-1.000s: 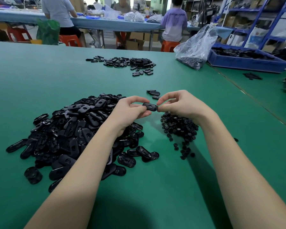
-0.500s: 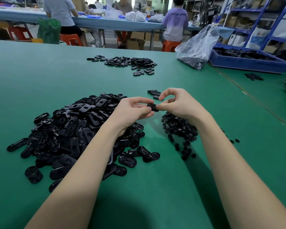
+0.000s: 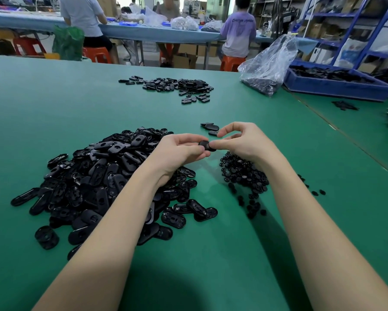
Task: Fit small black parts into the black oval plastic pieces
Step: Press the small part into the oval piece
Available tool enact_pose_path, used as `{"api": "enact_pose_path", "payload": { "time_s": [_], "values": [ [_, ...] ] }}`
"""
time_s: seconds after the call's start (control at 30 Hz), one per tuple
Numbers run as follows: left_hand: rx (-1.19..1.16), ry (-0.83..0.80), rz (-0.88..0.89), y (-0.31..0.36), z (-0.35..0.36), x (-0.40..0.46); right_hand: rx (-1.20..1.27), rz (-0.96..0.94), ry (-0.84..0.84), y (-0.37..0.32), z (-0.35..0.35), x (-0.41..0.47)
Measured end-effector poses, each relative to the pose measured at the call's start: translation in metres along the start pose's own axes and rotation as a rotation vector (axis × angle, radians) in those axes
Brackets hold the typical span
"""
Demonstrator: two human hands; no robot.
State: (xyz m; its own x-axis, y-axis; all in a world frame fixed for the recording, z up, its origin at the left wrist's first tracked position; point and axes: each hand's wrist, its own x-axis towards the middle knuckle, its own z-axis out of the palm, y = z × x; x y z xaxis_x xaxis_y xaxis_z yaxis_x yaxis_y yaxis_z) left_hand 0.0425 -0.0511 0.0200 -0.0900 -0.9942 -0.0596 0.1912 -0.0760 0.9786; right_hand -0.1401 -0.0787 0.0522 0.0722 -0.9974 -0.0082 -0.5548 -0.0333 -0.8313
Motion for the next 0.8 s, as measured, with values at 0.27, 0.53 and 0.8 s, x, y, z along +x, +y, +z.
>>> {"api": "enact_pose_path", "payload": {
  "time_s": [0.27,0.53,0.8],
  "values": [
    [-0.047,0.025,-0.055,0.002,0.001,0.002,0.127,0.017,-0.148,0.009,0.001,0.0],
    [-0.033,0.069,-0.057,0.001,0.003,0.002,0.088,-0.015,-0.159,0.008,0.003,0.004],
    [0.089,0.099,-0.031,-0.001,0.007,-0.002,0.031,-0.061,-0.108,0.013,0.009,0.005]
  ]
}}
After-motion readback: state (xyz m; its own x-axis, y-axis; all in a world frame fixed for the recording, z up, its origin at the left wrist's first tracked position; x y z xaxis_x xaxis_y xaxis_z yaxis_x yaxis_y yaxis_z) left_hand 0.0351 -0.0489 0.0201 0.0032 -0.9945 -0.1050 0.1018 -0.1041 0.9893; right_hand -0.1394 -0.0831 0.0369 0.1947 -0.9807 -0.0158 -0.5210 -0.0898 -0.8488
